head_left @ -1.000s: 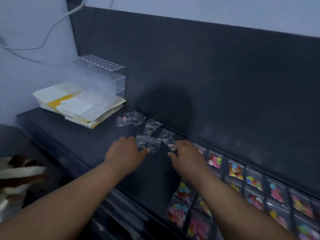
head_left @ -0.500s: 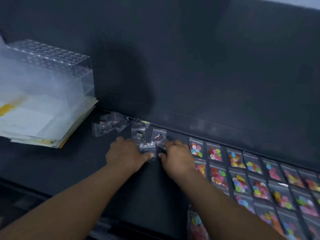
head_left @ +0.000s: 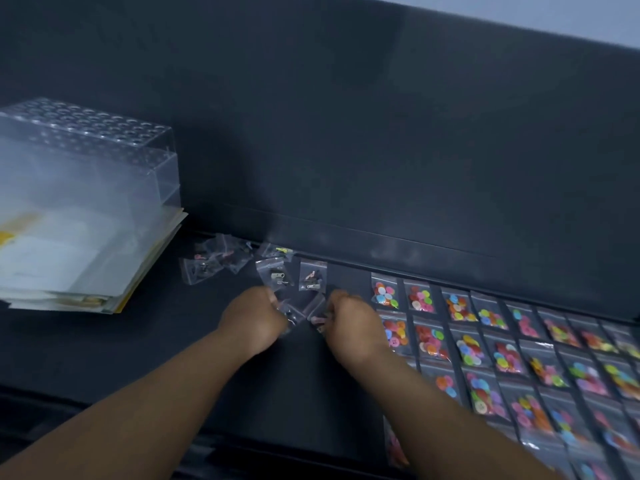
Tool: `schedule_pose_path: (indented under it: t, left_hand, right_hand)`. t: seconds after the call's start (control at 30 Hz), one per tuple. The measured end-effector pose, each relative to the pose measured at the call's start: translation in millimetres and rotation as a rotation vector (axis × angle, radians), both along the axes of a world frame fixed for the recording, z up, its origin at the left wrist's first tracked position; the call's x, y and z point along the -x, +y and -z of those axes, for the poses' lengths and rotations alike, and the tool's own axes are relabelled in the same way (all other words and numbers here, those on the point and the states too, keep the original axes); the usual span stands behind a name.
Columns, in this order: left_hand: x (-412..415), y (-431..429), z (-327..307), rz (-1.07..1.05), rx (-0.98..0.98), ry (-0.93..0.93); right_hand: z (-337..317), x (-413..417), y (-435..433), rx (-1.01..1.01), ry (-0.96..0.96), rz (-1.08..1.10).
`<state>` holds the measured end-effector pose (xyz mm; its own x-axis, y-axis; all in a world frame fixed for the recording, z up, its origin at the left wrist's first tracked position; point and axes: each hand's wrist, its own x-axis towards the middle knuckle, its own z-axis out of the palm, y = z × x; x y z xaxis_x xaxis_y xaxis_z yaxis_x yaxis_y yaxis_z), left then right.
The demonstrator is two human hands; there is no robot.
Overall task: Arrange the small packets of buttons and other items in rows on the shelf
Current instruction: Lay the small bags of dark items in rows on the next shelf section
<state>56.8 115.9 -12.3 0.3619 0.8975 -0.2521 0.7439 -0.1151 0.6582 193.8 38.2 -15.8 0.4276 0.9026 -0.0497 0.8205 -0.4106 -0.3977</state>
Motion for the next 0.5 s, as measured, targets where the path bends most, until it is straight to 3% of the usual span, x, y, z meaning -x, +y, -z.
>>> schedule_pose_path:
  t: [0.27, 0.37, 0.43, 0.5]
  left_hand:
    - [1, -6, 1, -0.06, 0.068, -0.234]
    - [-1, -9, -2, -0.102, 0.137, -0.326]
    - [-5, -12, -7, -0.139, 0.181, -0.407]
    - [-11, -17, -16, -0.143, 0.201, -0.466]
  right_hand:
    - [-3, 0, -1, 0.15, 0.234, 0.092]
    - [-10, 1, -7, 0.093, 0.286, 0.09]
    - [-17, 0, -13, -0.06, 0.477, 0.167]
    - [-25, -2, -19, -0.215, 0.797, 0.268]
